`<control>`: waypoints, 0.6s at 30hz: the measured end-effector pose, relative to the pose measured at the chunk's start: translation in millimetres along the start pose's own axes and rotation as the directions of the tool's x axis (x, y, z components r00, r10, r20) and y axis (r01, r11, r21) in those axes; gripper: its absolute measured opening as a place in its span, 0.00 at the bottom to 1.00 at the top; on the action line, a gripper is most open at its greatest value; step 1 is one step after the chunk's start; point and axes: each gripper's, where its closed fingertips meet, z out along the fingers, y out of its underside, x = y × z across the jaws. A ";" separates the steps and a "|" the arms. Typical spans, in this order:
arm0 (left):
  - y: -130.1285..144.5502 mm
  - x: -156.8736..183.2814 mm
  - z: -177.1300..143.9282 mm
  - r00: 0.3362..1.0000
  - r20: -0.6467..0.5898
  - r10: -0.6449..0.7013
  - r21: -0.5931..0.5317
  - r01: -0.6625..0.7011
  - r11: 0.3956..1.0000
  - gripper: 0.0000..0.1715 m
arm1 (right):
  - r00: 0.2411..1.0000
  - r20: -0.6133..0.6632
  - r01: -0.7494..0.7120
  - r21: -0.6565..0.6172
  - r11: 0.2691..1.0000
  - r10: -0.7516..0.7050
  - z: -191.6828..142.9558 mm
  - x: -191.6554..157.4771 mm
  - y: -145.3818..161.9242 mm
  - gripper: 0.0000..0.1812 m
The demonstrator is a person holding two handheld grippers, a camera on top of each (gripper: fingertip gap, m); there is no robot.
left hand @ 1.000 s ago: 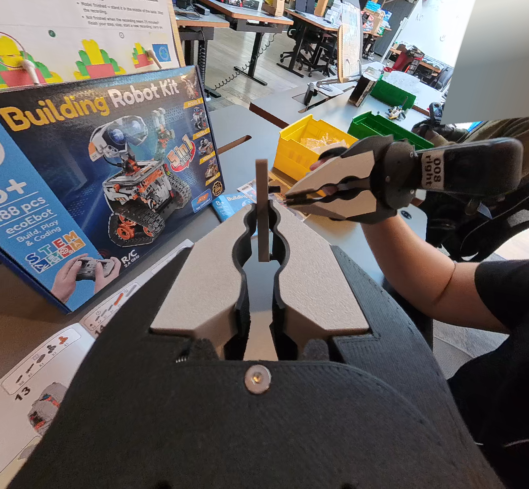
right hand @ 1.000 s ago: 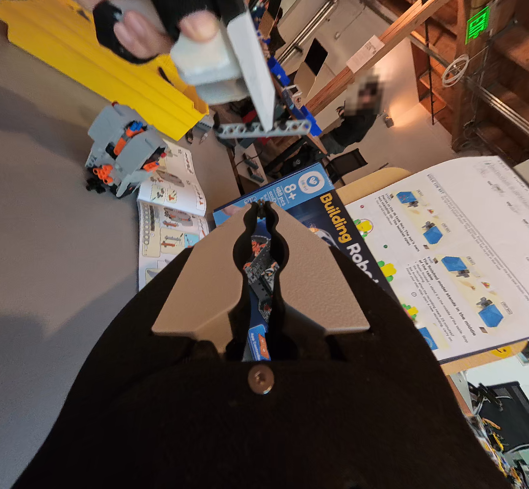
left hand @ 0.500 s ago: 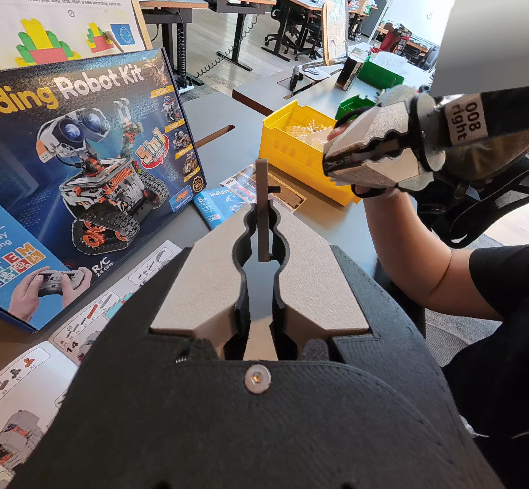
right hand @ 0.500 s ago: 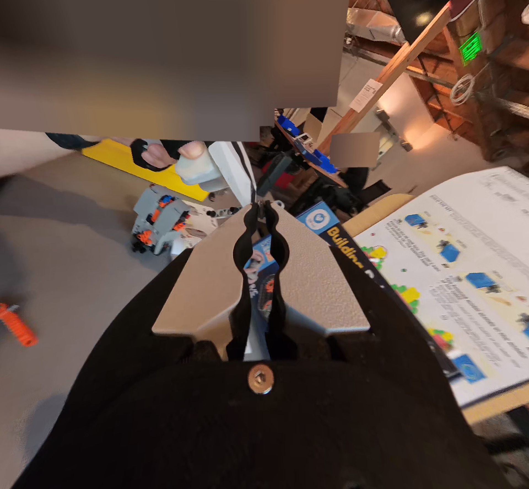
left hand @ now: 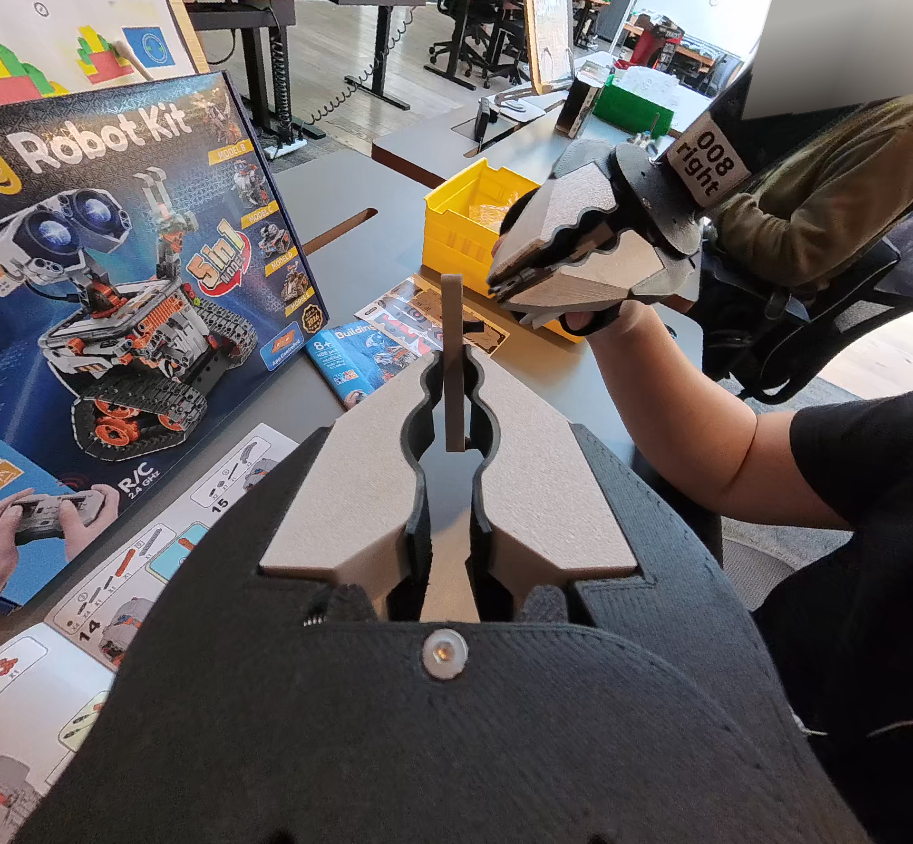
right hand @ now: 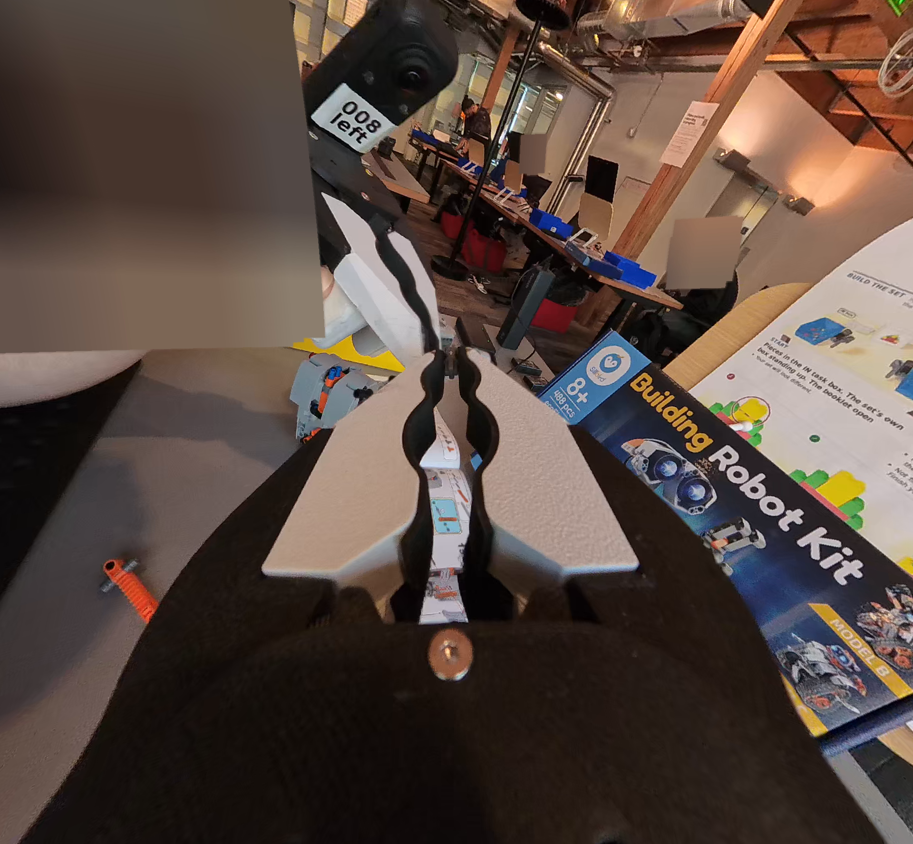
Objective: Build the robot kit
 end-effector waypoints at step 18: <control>-3.8 -2.5 1.1 0.919 0.230 0.320 -0.082 -0.309 0.948 0.03 | 0.998 -0.060 -0.012 -0.092 0.996 0.006 4.3 6.8 8.5 0.02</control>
